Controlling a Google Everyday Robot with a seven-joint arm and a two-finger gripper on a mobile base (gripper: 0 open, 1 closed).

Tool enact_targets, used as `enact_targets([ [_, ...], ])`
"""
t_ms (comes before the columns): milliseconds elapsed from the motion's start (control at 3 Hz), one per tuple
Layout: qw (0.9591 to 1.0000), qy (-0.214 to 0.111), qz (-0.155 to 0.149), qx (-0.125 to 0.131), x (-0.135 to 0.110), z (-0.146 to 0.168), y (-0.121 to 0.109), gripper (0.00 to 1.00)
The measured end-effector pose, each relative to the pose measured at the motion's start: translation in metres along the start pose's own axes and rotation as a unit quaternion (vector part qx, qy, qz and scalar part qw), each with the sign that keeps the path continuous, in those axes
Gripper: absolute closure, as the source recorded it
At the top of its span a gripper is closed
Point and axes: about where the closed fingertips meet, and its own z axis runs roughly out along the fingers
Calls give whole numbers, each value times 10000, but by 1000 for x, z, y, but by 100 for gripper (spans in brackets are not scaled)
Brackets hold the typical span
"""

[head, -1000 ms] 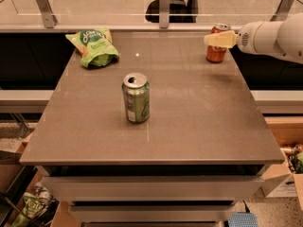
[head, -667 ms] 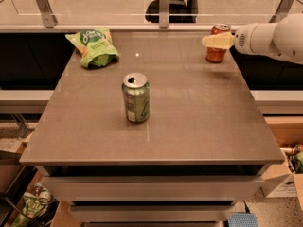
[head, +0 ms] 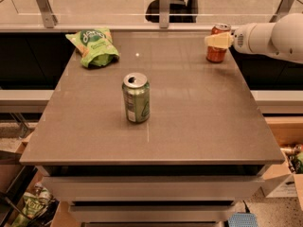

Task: Move coke can near green rice chip bag

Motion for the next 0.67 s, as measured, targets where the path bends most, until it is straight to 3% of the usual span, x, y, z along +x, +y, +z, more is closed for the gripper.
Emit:
enact_targets([
  [667,10000,17,1,-34,2,4,4,64],
])
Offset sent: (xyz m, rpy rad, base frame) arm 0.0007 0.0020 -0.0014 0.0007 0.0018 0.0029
